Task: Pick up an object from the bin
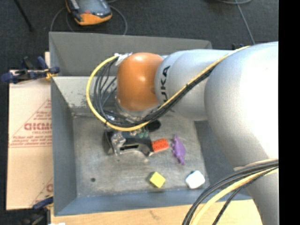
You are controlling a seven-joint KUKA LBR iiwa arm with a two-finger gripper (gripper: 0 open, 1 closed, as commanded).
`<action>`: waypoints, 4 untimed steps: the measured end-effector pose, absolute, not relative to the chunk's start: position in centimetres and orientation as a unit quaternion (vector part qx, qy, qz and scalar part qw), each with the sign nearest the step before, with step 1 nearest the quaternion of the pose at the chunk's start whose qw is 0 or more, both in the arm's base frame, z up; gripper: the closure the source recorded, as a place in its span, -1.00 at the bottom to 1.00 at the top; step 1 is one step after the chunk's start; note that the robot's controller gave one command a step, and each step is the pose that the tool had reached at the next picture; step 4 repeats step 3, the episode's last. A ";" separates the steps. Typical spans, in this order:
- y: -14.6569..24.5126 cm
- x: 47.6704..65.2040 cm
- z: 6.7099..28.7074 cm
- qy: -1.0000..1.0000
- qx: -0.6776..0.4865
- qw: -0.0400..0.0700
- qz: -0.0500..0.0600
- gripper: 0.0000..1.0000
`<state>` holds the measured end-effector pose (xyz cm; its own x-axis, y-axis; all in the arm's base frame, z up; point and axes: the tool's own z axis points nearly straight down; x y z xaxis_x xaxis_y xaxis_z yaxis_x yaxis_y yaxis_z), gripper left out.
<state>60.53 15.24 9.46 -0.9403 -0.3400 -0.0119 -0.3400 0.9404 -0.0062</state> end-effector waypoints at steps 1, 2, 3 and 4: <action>15.3 59.9 11.3 0.985 -0.172 0.001 -0.001 1.00; 15.2 60.9 15.9 0.984 -0.178 -0.004 0.000 1.00; 15.5 60.8 14.4 0.984 -0.176 0.005 0.001 1.00; 15.5 60.8 14.4 0.984 -0.176 0.005 0.001 1.00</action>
Offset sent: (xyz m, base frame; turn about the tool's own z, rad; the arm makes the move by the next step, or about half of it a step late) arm 0.0295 -0.0025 0.1582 -0.0305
